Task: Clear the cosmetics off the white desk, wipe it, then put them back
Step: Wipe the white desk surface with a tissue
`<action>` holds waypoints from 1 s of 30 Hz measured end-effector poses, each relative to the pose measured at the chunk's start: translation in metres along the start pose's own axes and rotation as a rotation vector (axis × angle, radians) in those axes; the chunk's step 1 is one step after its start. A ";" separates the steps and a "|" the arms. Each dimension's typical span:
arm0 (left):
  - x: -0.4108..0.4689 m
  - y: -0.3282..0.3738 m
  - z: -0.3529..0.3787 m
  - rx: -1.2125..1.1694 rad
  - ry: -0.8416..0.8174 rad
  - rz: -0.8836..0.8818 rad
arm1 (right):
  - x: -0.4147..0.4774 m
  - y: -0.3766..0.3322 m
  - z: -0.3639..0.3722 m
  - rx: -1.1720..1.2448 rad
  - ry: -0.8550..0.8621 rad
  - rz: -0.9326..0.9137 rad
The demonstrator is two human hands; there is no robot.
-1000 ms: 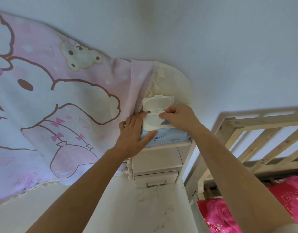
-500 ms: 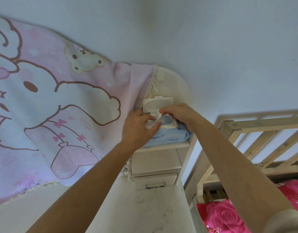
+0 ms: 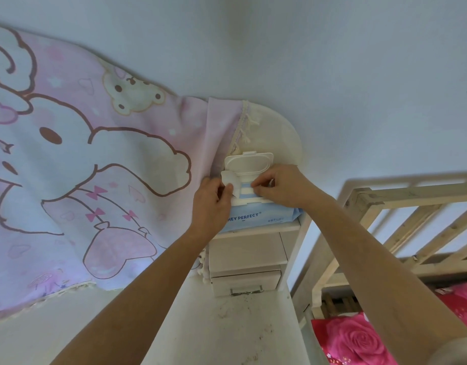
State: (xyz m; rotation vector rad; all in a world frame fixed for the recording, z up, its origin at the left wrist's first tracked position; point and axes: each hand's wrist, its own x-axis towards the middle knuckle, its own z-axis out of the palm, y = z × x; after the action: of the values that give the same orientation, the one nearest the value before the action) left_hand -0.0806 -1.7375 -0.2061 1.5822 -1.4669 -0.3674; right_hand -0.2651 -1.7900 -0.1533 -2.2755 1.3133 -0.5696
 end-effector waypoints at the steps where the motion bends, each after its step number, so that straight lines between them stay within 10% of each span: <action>1: -0.001 -0.001 0.000 -0.005 0.000 -0.006 | 0.001 -0.002 -0.001 -0.058 -0.011 -0.030; 30: -0.005 -0.011 0.003 -0.110 0.007 -0.064 | 0.006 -0.009 0.011 -0.412 -0.088 -0.214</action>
State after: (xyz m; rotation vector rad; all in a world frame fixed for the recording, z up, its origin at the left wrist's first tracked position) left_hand -0.0765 -1.7359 -0.2177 1.5434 -1.3694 -0.4713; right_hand -0.2501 -1.7892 -0.1568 -2.7645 1.2431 -0.2785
